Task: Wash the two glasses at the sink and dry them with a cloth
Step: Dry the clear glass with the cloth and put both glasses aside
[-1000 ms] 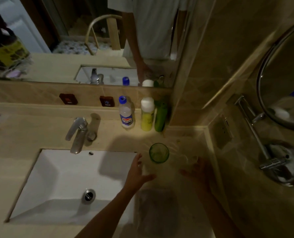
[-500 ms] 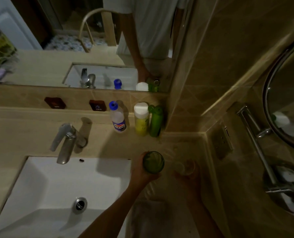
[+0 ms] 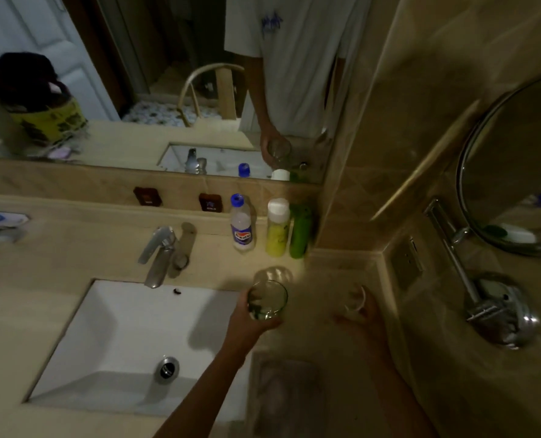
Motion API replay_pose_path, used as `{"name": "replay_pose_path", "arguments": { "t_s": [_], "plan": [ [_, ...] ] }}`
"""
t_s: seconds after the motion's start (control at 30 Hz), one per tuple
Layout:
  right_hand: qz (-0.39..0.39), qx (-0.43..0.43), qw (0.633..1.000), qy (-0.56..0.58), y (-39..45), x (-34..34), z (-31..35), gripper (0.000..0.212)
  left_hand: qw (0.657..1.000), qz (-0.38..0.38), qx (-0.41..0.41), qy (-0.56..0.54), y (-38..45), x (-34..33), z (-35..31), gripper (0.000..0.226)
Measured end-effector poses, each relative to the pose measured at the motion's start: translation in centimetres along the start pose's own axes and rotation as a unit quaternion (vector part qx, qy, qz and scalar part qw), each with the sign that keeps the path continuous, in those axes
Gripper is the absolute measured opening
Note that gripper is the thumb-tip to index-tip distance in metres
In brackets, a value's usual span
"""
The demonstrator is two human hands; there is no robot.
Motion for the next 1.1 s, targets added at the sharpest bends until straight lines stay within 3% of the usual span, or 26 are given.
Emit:
{"name": "replay_pose_path", "arguments": {
  "t_s": [0.07,0.1,0.17,0.3,0.4,0.63,0.8,1.1],
  "plan": [
    [0.037,-0.004,0.999,-0.032,-0.8,-1.5,0.6,0.111,0.999,-0.023,-0.028,-0.017,-2.6,1.5,-0.5,0.089],
    [0.019,0.019,0.999,-0.040,-1.1,-1.7,0.8,0.110,0.998,-0.038,-0.040,-0.024,-3.9,2.4,-0.9,0.087],
    [-0.011,0.046,0.999,-0.014,-2.7,-2.7,1.3,0.088,0.995,-0.070,-0.060,-0.028,-6.7,4.2,-1.5,0.084],
    [0.076,0.075,0.994,-0.005,-5.2,-7.4,2.3,0.073,0.988,-0.128,-0.076,-0.038,-12.0,8.1,-2.0,0.085],
    [0.162,0.094,0.982,0.017,-6.9,-12.5,4.3,0.077,0.982,-0.168,-0.076,-0.044,-16.1,11.3,-1.5,0.089],
    [0.221,0.139,0.965,0.006,-9.7,-24.5,7.5,0.078,0.965,-0.248,-0.071,-0.042,-24.6,20.7,0.1,0.087],
    [0.229,0.174,0.957,-0.027,-11.8,-34.5,10.8,0.080,0.961,-0.266,-0.060,-0.041,-28.7,29.5,1.8,0.091],
    [0.218,0.149,0.965,0.001,-13.7,-50.3,14.1,0.087,0.964,-0.260,-0.050,-0.027,-32.2,46.1,3.7,0.084]
  ]
}}
Point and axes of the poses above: each hand's wrist, its own y-axis towards the middle knuckle, its own x-axis out of the back of the hand, z = x × y, the point moved 8 cm from there along y, towards the middle knuckle, and after that the axes turned 12 degrees about z, right-handed, at the moved point
